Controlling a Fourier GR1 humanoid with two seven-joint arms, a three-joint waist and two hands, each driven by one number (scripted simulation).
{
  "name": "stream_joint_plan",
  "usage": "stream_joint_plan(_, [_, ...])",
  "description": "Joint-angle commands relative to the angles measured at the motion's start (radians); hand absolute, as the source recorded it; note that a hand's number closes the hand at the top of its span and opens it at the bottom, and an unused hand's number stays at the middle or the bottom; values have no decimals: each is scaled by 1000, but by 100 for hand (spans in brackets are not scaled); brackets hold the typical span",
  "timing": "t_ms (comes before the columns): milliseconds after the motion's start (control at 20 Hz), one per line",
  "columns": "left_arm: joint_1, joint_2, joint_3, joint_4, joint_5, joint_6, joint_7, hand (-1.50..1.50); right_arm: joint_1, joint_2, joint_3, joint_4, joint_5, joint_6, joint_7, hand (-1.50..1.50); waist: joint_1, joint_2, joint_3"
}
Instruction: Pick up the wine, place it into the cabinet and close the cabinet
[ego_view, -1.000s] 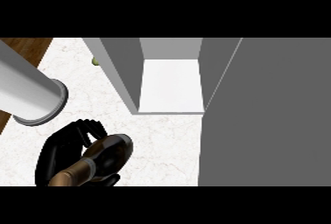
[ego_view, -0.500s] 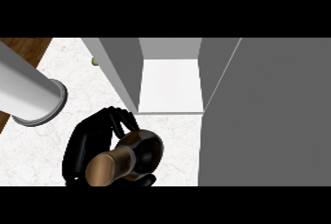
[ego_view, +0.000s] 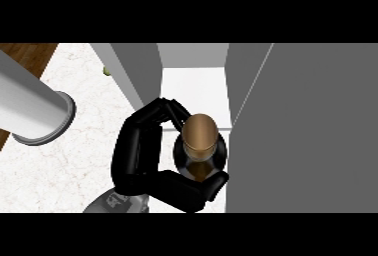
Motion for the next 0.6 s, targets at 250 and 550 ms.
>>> stream_joint_plan(250, [-204, -1, -8, 176, 23, 147, 24, 150, 51, 0, -26, -121, -98, 16, 26, -150, 1, 1, 0])
stream_joint_plan(550, [-228, -1, -54, 193, -4, 203, 21, 150, 15, -18, -59, -115, -120, -4, 51, -150, 5, 0, 0])
